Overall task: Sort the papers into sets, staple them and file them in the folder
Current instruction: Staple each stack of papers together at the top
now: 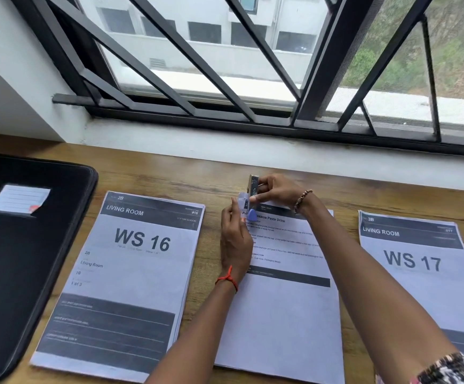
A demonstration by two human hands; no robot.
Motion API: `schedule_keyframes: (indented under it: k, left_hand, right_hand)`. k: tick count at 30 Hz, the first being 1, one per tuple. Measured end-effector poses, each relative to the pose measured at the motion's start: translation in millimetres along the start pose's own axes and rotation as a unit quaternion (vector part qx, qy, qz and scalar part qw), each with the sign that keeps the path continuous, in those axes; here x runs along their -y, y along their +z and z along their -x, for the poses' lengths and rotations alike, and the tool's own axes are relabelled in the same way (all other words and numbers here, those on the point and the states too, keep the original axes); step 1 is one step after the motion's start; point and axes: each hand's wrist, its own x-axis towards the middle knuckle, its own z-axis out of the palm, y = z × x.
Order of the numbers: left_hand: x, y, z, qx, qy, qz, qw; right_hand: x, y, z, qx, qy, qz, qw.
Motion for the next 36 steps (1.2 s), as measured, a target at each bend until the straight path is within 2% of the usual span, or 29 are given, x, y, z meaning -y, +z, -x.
schedule_keyframes:
  k: [8, 14, 19, 31, 36]
  left_hand:
    - [-12.7, -17.8, -22.9, 0.103, -0.123, 0.074, 0.984]
    - [-17.3, -21.9, -40.4, 0.152, -0.175, 0.069, 0.97]
    - [-17.9, -16.1, -40.0, 0.138, -0.171, 0.014, 0.976]
    - [-20.6, -8.5, -38.4, 0.076, -0.182, 0.002, 0.98]
    - [-19.4, -10.6, -38.7, 0.088, -0.178, 0.01, 0.98]
  right_hand:
    - [-4.1, 4.0, -1.8, -0.018, 0.002, -0.007, 1.0]
    - [-6.2, 7.8, 1.1, -0.061, -0.001, -0.023, 0.998]
    - [-11.9, 11.5, 0.3, -0.092, -0.009, -0.056, 0.994]
    - [-13.0, 23.2, -0.7, -0.169, -0.016, -0.108, 0.98]
    - [-13.0, 20.7, 1.1, -0.142, -0.011, -0.115, 0.983]
